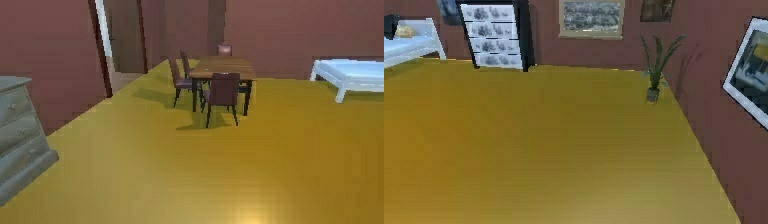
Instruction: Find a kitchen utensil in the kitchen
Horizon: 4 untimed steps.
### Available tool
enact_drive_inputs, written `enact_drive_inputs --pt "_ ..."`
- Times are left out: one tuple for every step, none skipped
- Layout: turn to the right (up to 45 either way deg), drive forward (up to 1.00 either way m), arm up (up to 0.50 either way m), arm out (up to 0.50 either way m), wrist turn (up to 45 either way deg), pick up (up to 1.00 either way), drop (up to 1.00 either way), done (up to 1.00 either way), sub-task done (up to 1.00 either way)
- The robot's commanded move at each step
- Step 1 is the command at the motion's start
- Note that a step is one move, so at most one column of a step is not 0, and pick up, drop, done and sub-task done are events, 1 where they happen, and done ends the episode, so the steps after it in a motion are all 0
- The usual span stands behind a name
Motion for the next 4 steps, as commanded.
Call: enact_drive_inputs --pt "-12.0 0.00 0.00 0.00 0.0 0.00 0.00 0.00 0.00" --pt "0.0 1.00 0.00 0.00 0.0 0.00 0.00 0.00 0.00" --pt "0.0 1.00 0.00 0.00 0.0 0.00 0.00 0.00 0.00" --pt "0.0 1.00 0.00 0.00 0.0 0.00 0.00 0.00 0.00"
